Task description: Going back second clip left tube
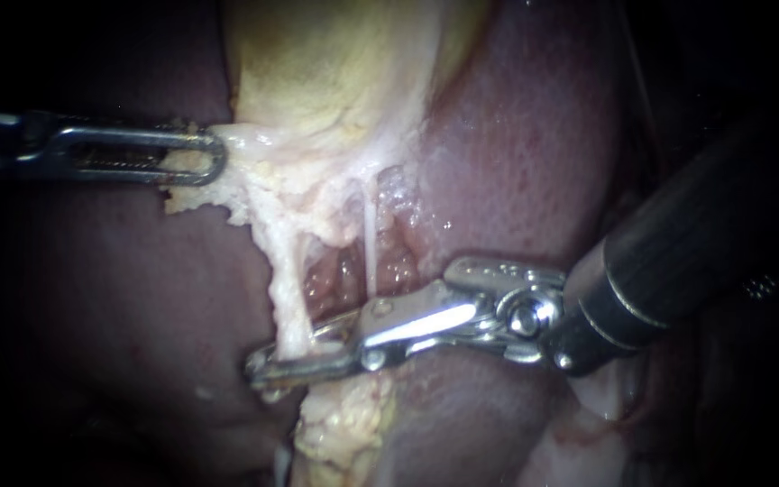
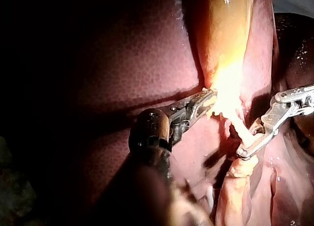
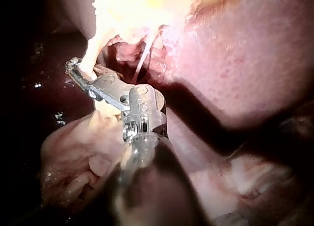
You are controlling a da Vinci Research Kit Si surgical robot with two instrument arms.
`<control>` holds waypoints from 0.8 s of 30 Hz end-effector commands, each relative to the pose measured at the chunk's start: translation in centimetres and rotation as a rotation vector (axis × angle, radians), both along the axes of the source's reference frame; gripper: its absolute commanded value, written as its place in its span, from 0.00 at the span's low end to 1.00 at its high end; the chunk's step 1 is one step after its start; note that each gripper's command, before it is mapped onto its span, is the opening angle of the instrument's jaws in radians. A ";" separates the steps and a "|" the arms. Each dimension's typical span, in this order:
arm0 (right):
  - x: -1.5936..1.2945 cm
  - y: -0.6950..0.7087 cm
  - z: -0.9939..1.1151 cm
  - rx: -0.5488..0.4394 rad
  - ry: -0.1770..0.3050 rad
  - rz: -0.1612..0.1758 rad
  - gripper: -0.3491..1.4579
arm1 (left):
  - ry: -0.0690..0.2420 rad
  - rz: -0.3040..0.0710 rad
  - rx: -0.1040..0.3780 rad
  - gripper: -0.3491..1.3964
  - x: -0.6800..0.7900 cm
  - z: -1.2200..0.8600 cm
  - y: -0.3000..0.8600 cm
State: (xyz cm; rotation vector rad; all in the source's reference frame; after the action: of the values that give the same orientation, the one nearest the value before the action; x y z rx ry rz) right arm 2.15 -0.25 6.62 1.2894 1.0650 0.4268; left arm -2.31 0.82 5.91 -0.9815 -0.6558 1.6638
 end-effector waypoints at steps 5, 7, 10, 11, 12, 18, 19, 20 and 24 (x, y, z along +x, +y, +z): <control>0.02 0.01 0.00 -0.042 0.034 -0.009 0.24 | -0.001 0.003 -0.004 0.00 0.01 0.00 0.00; 0.04 0.01 0.01 -0.048 0.023 0.014 0.39 | -0.001 0.004 -0.004 0.00 0.01 0.00 0.00; 0.08 0.00 0.02 -0.054 0.011 0.037 0.45 | -0.001 0.004 -0.004 0.00 0.01 0.00 0.00; 0.10 0.00 0.03 -0.060 0.001 0.057 0.47 | -0.001 0.004 -0.004 0.00 0.01 0.00 0.00; 0.11 0.01 0.03 -0.068 -0.003 0.068 0.47 | -0.001 0.004 -0.004 0.00 0.01 0.00 0.00; 0.11 0.07 0.13 -0.178 0.021 0.125 0.47 | -0.001 0.004 -0.004 0.00 0.01 -0.01 -0.01; 0.11 0.09 0.15 -0.196 0.020 0.140 0.47 | -0.001 0.004 -0.005 0.00 0.01 -0.01 -0.01; 0.11 0.12 0.19 -0.238 0.024 0.162 0.47 | -0.001 0.004 -0.005 0.00 0.01 -0.01 -0.01; 0.11 0.22 0.31 -0.319 0.023 0.210 0.47 | -0.001 0.004 -0.005 0.00 0.01 0.00 -0.01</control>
State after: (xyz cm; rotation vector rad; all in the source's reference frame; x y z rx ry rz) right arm 2.25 -0.01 6.95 0.8840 1.2459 0.3742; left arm -2.30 0.81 5.91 -0.9851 -0.6551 1.6687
